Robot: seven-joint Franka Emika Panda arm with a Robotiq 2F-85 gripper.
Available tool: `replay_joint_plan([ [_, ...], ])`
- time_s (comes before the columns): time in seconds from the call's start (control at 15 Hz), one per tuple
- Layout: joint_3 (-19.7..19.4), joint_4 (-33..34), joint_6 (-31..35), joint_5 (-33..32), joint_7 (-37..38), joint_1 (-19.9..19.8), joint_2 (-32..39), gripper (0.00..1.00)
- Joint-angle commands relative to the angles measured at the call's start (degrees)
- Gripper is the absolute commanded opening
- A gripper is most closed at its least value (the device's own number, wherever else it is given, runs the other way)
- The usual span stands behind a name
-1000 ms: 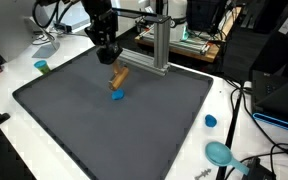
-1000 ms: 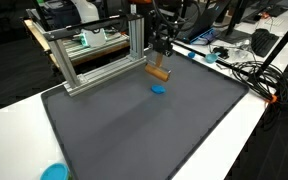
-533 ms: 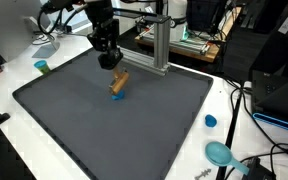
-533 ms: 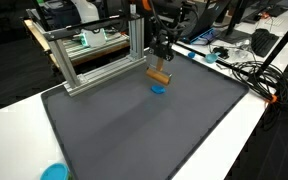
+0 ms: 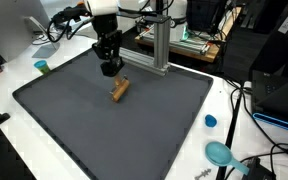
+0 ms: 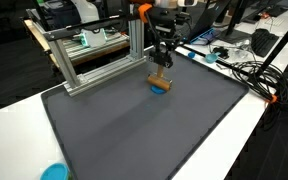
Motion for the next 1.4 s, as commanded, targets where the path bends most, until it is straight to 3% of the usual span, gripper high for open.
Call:
replay_joint_plan([
  [0.0, -0.38, -1.45, 1.90, -1.00, 1.04, 0.19, -0.35, 0.22],
  [0.47, -0.41, -1.24, 2.32, -1.44, 1.70, 0.44, 1.04, 0.22],
  [1.33, -3.67, 0.58, 1.48, -9.93, 11.64, 0.22, 4.38, 0.22],
])
